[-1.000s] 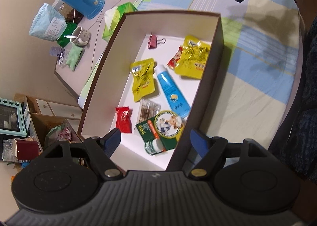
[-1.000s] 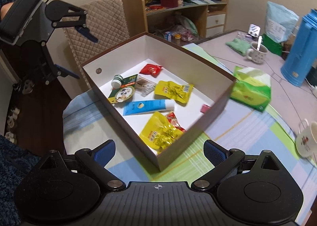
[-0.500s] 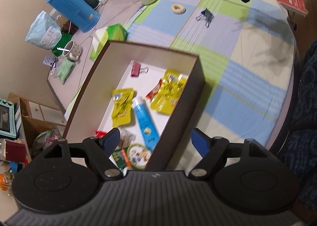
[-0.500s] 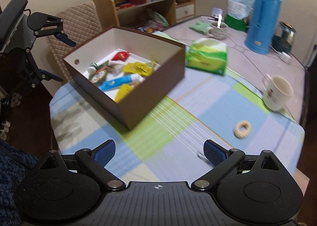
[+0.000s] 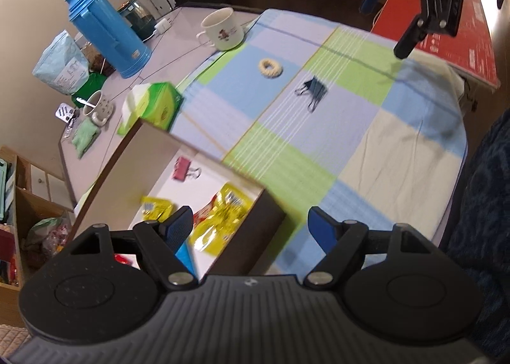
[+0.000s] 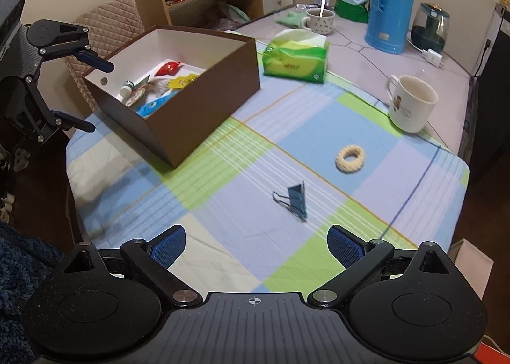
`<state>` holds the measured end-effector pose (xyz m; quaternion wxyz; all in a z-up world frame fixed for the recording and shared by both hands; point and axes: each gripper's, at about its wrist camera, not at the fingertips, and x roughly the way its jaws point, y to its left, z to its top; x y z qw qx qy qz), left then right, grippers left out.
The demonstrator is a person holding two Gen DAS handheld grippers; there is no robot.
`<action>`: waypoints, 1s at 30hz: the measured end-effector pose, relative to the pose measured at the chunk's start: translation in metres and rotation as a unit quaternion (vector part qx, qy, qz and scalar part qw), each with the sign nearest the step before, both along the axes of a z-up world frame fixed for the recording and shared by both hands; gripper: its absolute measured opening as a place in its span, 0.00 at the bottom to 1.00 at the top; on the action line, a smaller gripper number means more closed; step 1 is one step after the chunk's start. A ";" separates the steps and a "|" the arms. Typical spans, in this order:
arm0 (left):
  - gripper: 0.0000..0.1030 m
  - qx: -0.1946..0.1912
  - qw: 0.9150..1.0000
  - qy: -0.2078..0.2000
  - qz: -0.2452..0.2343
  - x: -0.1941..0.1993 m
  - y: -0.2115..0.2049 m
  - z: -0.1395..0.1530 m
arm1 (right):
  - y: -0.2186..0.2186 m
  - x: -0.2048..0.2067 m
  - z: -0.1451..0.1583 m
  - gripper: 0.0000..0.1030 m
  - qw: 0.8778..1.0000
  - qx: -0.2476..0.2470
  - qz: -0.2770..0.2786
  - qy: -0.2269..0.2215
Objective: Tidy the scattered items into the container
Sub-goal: 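Move both tools back toward the blue clip and cream ring snack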
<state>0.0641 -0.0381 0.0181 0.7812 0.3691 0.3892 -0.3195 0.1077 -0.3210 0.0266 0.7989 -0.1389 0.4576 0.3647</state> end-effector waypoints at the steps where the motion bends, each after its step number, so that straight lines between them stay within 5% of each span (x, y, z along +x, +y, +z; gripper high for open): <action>1: 0.74 -0.005 1.000 0.001 0.002 -0.001 -0.005 -0.001 | -0.003 0.001 -0.001 0.95 1.000 0.000 0.000 0.000; 12: 0.74 -0.048 0.999 0.015 0.008 0.003 -0.063 -0.014 | -0.036 0.010 -0.008 0.95 1.000 -0.008 -0.002 0.005; 30: 0.74 -0.054 0.997 0.047 0.034 0.042 -0.116 -0.048 | -0.060 0.045 -0.026 0.95 0.999 -0.021 -0.012 0.025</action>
